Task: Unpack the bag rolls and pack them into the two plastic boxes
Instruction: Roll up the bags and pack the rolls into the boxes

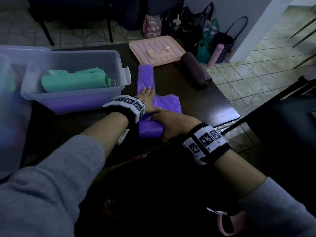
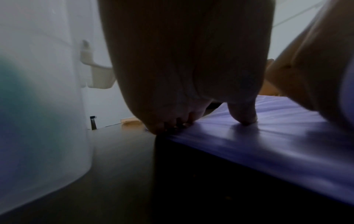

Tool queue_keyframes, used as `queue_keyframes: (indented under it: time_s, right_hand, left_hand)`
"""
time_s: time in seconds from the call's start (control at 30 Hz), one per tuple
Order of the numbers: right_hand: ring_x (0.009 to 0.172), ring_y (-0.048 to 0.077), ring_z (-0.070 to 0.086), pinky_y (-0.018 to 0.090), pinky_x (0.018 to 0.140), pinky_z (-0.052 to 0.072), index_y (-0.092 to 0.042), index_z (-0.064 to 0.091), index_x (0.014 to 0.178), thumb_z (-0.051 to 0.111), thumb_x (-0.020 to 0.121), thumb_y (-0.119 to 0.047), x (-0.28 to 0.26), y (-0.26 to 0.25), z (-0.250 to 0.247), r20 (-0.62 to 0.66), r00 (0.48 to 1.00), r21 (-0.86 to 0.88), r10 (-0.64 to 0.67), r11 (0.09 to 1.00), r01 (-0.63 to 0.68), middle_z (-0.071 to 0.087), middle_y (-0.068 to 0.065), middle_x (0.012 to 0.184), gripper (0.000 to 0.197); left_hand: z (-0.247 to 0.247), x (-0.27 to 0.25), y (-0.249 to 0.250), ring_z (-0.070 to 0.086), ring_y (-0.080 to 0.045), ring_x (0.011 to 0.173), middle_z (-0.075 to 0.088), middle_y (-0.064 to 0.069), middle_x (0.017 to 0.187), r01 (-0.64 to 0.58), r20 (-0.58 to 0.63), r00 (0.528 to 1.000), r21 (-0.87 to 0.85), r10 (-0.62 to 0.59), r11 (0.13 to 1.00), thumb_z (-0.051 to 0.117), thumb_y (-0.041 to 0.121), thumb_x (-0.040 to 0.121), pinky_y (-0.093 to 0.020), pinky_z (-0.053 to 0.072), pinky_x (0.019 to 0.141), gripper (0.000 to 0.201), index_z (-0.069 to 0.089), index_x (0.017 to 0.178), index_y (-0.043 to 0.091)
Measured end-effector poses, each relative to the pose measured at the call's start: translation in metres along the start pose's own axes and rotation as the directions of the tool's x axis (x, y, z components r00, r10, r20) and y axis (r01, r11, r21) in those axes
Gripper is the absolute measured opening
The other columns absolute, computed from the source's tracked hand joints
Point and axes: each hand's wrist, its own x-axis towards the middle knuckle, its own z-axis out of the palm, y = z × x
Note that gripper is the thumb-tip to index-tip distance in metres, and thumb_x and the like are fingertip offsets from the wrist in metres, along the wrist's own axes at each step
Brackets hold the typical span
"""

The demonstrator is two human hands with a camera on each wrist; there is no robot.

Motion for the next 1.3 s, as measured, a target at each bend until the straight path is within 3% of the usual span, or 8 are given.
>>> queue_keyframes:
  time_s: [0.2, 0.5, 0.6, 0.7, 0.87, 1.03, 1.17, 1.3]
  right_hand:
    - [0.093, 0.021, 0.052, 0.025, 0.073, 0.035, -0.017, 0.036, 0.099, 0.082, 0.062, -0.015, -0.004, 0.009, 0.004, -0.116, 0.993, 0.118, 0.028, 0.993, -0.014, 0.048, 0.0, 0.099, 0.059]
    - [0.105, 0.018, 0.052, 0.02, 0.08, 0.034, -0.014, 0.061, 0.121, 0.084, 0.065, -0.029, -0.003, 0.021, -0.008, -0.151, 0.989, 0.143, -0.004, 0.989, 0.026, 0.054, 0.0, 0.107, 0.061]
    - [0.114, 0.014, 0.052, 0.015, 0.086, 0.033, -0.015, 0.055, 0.129, 0.081, 0.07, -0.03, -0.003, 0.028, -0.012, -0.116, 0.993, 0.199, -0.005, 0.98, 0.028, 0.058, 0.0, 0.119, 0.067]
    - [0.103, 0.013, 0.052, 0.012, 0.077, 0.037, -0.016, 0.055, 0.118, 0.082, 0.069, -0.027, 0.001, 0.036, -0.014, -0.109, 0.993, 0.294, 0.048, 0.956, -0.014, 0.053, -0.002, 0.108, 0.058]
    - [0.082, 0.007, 0.051, 0.015, 0.07, 0.038, -0.008, 0.065, 0.111, 0.077, 0.075, -0.03, 0.01, 0.044, -0.018, -0.066, 0.998, 0.373, 0.016, 0.928, 0.01, 0.06, -0.003, 0.091, 0.044]
    - [0.095, 0.007, 0.054, 0.023, 0.089, 0.041, -0.016, 0.064, 0.118, 0.063, 0.086, -0.04, 0.015, 0.048, -0.024, 0.006, 0.999, 0.297, 0.045, 0.954, -0.045, 0.064, -0.003, 0.103, 0.04]
    - [0.103, 0.021, 0.051, 0.033, 0.094, 0.042, -0.012, 0.059, 0.111, 0.069, 0.08, -0.043, 0.012, 0.042, -0.017, -0.282, 0.947, 0.246, 0.157, 0.965, -0.087, 0.055, 0.006, 0.107, 0.045]
    - [0.111, 0.03, 0.047, 0.041, 0.093, 0.041, -0.011, 0.057, 0.116, 0.061, 0.086, -0.042, -0.001, 0.017, 0.007, -0.514, 0.854, -0.005, 0.084, 0.995, -0.101, 0.053, 0.012, 0.116, 0.043]
  left_hand:
    - [-0.002, -0.001, -0.002, -0.01, -0.027, 0.145, -0.014, -0.013, 0.156, -0.002, 0.008, 1.0, -0.021, 0.002, 1.0, 0.044, 0.038, 0.095, -0.038, 0.001, 0.118, 0.08, -0.006, 0.149, 0.005]
    - [-0.004, -0.011, -0.003, -0.005, -0.03, 0.145, -0.009, -0.013, 0.157, 0.009, -0.099, 0.995, -0.179, -0.027, 0.984, 0.049, 0.045, 0.092, -0.04, 0.005, 0.117, 0.085, -0.001, 0.15, 0.007]
    - [-0.009, -0.026, 0.002, 0.018, -0.029, 0.143, 0.017, -0.015, 0.154, -0.051, -0.263, 0.965, -0.223, -0.01, 0.973, 0.054, 0.036, 0.092, -0.035, 0.017, 0.115, 0.062, 0.032, 0.144, 0.012]
    - [-0.018, -0.05, 0.007, 0.051, -0.022, 0.12, 0.056, -0.01, 0.127, -0.152, -0.385, 0.922, -0.281, 0.034, 0.948, 0.057, 0.022, 0.091, -0.027, 0.036, 0.099, 0.031, 0.059, 0.121, 0.012]
    - [-0.023, -0.08, 0.004, 0.057, -0.016, 0.114, 0.064, -0.003, 0.121, -0.145, -0.213, 0.972, -0.226, 0.096, 0.963, 0.062, 0.016, 0.088, -0.021, 0.039, 0.093, 0.031, 0.064, 0.119, 0.014]
    - [-0.01, -0.084, 0.001, 0.052, -0.022, 0.116, 0.057, -0.007, 0.126, -0.149, -0.124, 0.983, -0.131, 0.133, 0.98, 0.074, 0.028, 0.077, -0.023, 0.037, 0.09, 0.056, 0.054, 0.128, 0.016]
    - [-0.003, -0.076, -0.001, 0.052, -0.026, 0.114, 0.055, -0.01, 0.126, -0.127, -0.16, 0.982, -0.139, 0.104, 0.982, 0.075, 0.022, 0.075, -0.035, 0.042, 0.097, 0.058, 0.051, 0.127, 0.015]
    - [-0.009, -0.067, -0.006, 0.049, -0.024, 0.12, 0.052, -0.009, 0.132, -0.109, -0.124, 0.988, -0.122, 0.094, 0.986, 0.07, 0.02, 0.081, -0.027, 0.038, 0.094, 0.056, 0.048, 0.132, 0.016]
